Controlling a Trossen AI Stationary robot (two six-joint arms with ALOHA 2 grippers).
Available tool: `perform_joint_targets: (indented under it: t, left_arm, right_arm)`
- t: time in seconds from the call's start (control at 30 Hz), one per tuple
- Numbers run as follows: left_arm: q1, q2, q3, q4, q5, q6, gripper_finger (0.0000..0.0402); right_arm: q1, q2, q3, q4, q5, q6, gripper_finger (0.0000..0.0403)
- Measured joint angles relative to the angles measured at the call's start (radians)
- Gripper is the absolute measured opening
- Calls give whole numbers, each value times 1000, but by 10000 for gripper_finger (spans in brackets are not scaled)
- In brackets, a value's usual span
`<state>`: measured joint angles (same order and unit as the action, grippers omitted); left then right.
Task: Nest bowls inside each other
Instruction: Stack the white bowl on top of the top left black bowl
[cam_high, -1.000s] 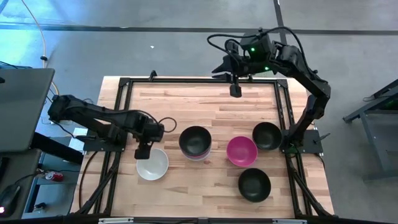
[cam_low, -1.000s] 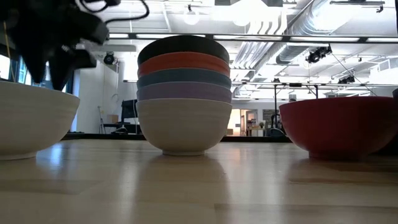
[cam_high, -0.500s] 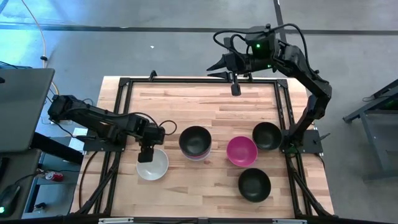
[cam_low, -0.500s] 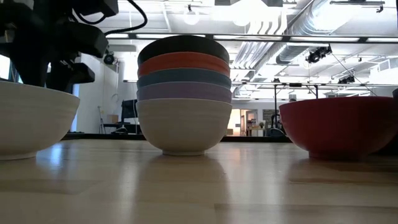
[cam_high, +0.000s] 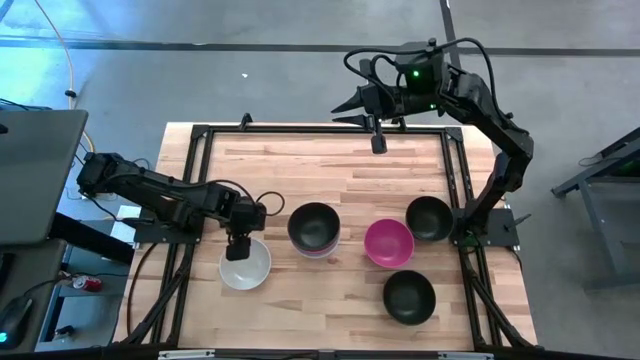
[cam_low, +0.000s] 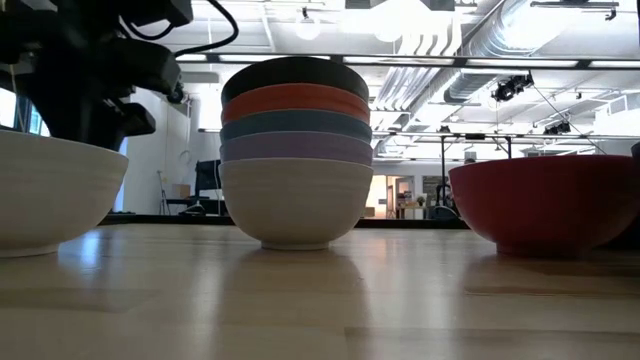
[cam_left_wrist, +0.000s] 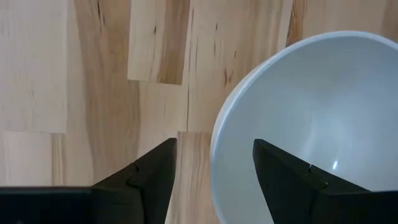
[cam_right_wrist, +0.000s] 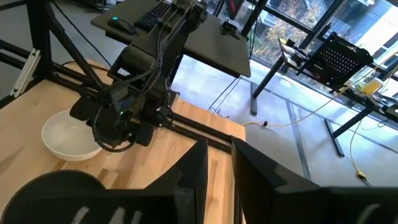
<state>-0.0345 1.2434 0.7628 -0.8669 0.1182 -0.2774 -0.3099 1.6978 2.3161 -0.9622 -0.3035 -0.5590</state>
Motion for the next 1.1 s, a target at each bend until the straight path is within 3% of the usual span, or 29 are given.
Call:
perform_joint_targets:
  t: [0.17, 0.33, 0.57, 0.77, 1.1]
  left_arm:
    - [0, 9, 0, 0, -10, -18, 196]
    - [0, 42, 0, 4, -9, -11, 165]
    - [0, 81, 0, 4, 13, 8, 96]
    - [4, 85, 0, 1, 24, 34, 13]
    - [59, 85, 17, -64, 82, 71, 4]
  right_arm:
    - [0, 0, 0, -17, 0, 0, 66]
    - [0, 0, 0, -36, 0, 0, 66]
    - [0, 0, 0, -50, -2, 0, 66]
    - [0, 0, 0, -50, -3, -3, 66]
    - [0, 0, 0, -50, -3, -11, 66]
